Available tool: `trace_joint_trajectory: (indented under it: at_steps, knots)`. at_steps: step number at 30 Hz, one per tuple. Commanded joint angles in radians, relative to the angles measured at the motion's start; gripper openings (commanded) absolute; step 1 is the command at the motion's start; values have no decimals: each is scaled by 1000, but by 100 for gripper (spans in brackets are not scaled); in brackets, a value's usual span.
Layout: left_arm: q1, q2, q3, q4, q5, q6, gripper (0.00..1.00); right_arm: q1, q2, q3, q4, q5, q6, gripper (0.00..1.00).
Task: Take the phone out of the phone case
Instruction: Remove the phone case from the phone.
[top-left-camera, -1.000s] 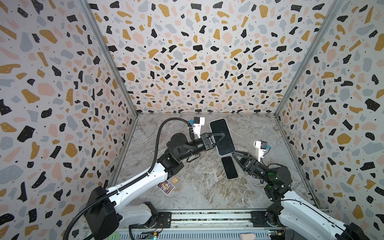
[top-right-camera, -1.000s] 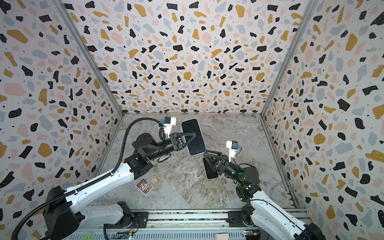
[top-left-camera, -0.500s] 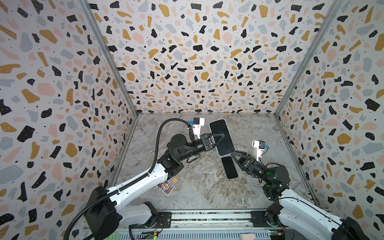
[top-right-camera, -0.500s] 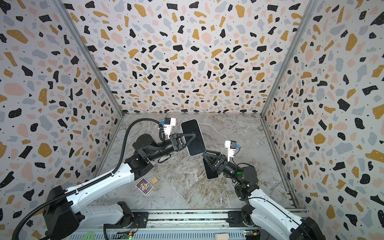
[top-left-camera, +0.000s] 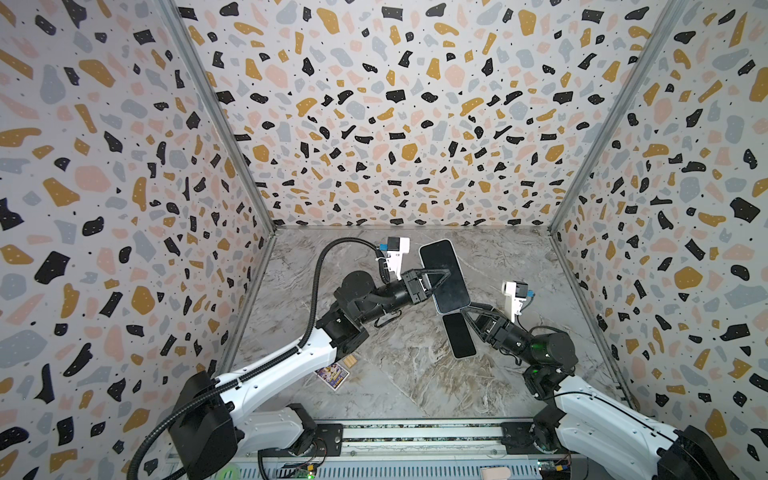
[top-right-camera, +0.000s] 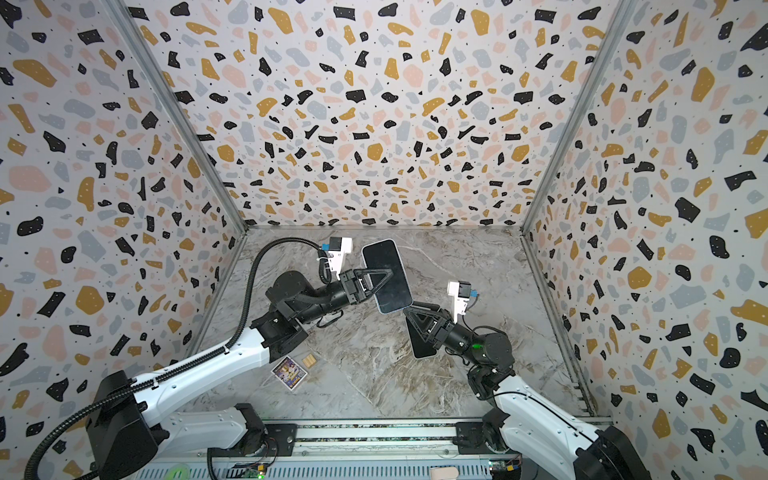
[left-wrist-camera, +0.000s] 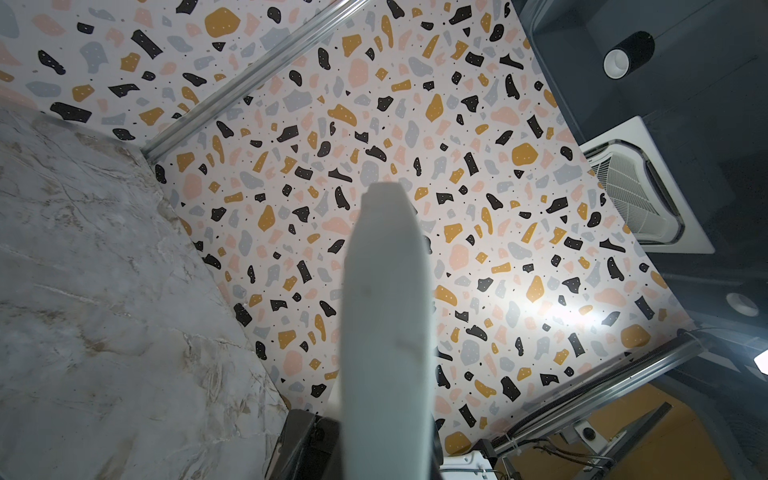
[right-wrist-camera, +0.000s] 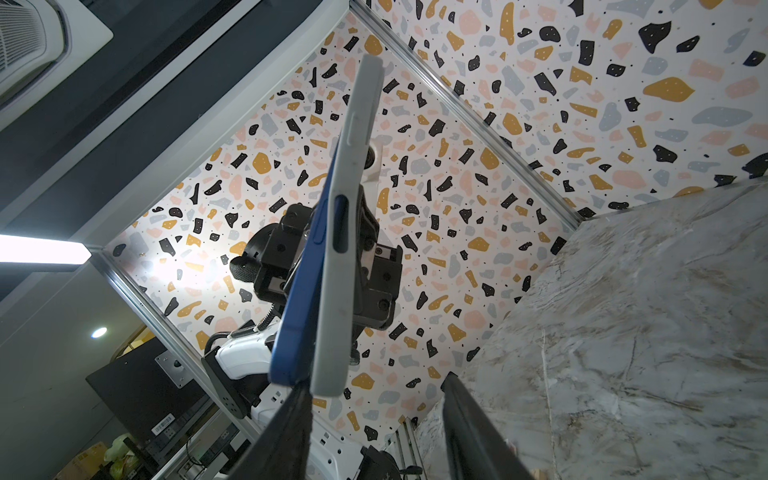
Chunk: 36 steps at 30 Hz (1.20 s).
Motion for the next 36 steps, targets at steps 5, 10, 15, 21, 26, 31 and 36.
trace_joint_trajectory:
  at_steps: [5, 10, 15, 21, 26, 31, 36]
  knots:
    - [-38, -25, -2, 103, 56, 27, 0, -16, 10, 3, 16, 38, 40, 48]
    - [-55, -12, -13, 114, 63, 25, 0, -35, 56, 0, 95, 21, 86, 42]
    - [-55, 5, -36, 113, 44, 15, 0, -37, 107, 0, 217, -33, 136, 31]
    - [-43, 30, -41, 118, 26, 3, 0, -35, 57, -42, 172, -46, 166, 18]
    - [-36, 66, -36, 132, 31, -2, 0, -31, 6, -79, 102, -44, 195, 8]
    - [-36, 110, -64, 178, 43, -14, 0, -25, -3, -113, 136, -37, 225, 0]
    - [-34, 122, -101, 196, 17, -25, 19, -25, -1, -125, 191, -8, 247, 0]
